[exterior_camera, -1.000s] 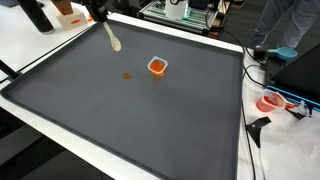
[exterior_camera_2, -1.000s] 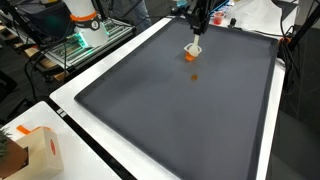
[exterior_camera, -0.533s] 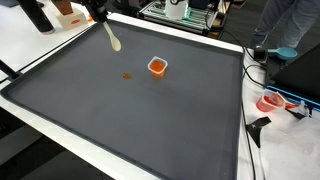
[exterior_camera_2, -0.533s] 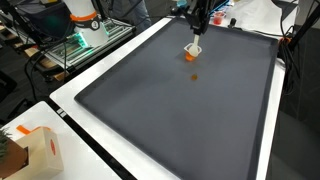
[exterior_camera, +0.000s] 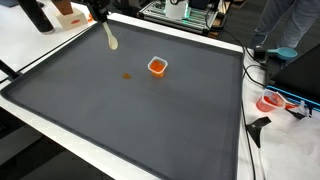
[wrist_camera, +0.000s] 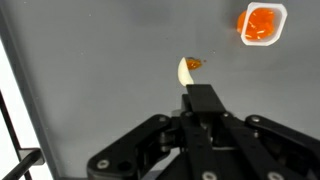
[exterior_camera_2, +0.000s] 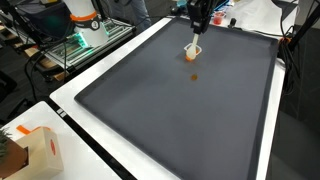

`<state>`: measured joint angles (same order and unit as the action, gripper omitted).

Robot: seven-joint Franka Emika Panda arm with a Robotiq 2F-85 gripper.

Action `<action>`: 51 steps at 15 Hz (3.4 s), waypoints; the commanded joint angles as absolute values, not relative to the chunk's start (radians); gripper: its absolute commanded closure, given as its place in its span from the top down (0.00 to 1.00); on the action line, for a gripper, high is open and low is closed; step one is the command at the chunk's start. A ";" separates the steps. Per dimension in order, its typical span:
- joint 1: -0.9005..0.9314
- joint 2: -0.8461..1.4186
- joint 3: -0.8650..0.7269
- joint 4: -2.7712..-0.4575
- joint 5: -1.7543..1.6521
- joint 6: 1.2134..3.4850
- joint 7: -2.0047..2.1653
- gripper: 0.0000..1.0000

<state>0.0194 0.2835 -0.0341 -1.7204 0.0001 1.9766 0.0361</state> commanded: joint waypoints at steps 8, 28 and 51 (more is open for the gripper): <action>0.284 0.391 0.007 -1.612 -0.534 1.678 0.542 0.03; 0.461 0.721 0.044 -1.436 -0.872 1.516 0.824 0.03; 0.359 0.736 0.058 -1.414 -0.814 1.650 0.558 0.03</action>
